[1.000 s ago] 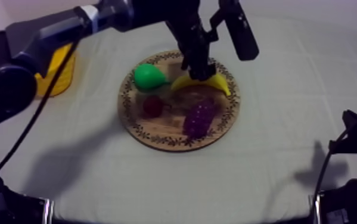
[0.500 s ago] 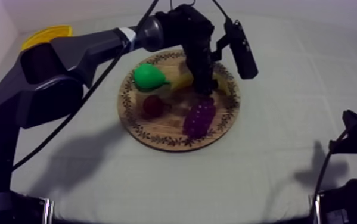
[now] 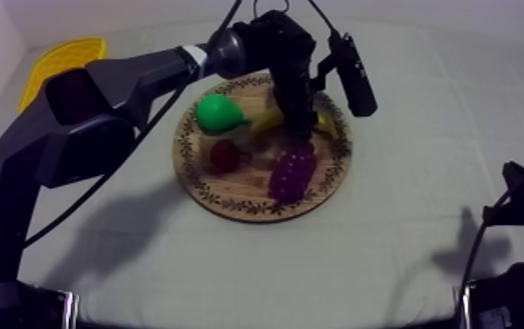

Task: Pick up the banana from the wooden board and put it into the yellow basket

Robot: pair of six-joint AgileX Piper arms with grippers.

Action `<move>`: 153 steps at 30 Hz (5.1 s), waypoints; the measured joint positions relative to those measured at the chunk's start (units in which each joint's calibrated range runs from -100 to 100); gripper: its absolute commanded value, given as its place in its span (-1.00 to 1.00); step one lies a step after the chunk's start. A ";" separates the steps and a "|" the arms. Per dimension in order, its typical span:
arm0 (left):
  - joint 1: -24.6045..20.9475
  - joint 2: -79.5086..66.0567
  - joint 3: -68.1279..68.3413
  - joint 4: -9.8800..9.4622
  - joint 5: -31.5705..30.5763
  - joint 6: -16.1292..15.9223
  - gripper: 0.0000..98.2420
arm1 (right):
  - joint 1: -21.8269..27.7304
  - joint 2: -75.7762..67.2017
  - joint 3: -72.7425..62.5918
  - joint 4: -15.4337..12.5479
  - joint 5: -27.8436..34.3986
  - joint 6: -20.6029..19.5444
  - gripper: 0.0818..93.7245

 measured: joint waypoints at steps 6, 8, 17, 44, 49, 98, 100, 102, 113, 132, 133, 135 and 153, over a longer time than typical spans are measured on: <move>-0.06 0.41 0.07 0.05 0.00 0.62 -0.28 | 0.00 0.00 0.00 0.00 0.00 0.00 -0.99; -0.11 0.33 0.45 0.10 0.00 0.89 -0.39 | 0.00 0.00 0.00 0.00 0.00 0.00 -0.99; -0.68 -7.15 7.77 0.05 -1.45 2.34 -0.63 | 0.00 0.00 0.00 0.00 0.00 0.00 -0.99; -19.95 -53.55 29.33 4.70 -5.75 2.00 -0.76 | 0.00 0.00 0.00 0.00 0.07 0.03 -0.99; -25.04 -55.00 30.67 5.03 -7.19 2.13 -0.78 | 0.00 0.00 0.00 0.00 0.07 0.03 -0.99; -38.56 -58.54 51.62 6.97 -17.28 4.98 0.00 | 0.00 0.00 0.00 0.00 0.07 0.03 -0.99; -38.34 -60.80 52.61 7.03 -17.87 5.16 -0.08 | 0.00 0.00 0.00 0.00 0.07 0.03 -0.99; -38.17 -63.84 54.12 6.89 -18.45 5.56 -0.23 | 0.00 0.00 0.00 0.00 0.07 0.03 -0.99; -36.23 -85.73 70.34 6.10 -26.37 9.95 -0.84 | 0.00 0.00 0.00 0.00 0.07 0.03 -0.99; -32.53 -137.15 111.92 3.72 -32.34 17.49 -1.00 | 0.00 0.00 0.00 0.00 0.07 0.00 -0.99; -32.49 -139.75 113.82 3.58 -31.97 17.84 -1.00 | 0.00 0.00 0.00 0.00 0.07 0.00 -0.99; -32.48 -144.32 117.14 3.34 -31.96 18.68 -1.00 | 0.00 0.00 0.00 0.00 0.07 0.00 -0.99; -29.49 -161.56 142.08 5.38 -38.96 20.76 -0.99 | 0.00 0.00 0.00 0.00 0.07 0.00 -0.99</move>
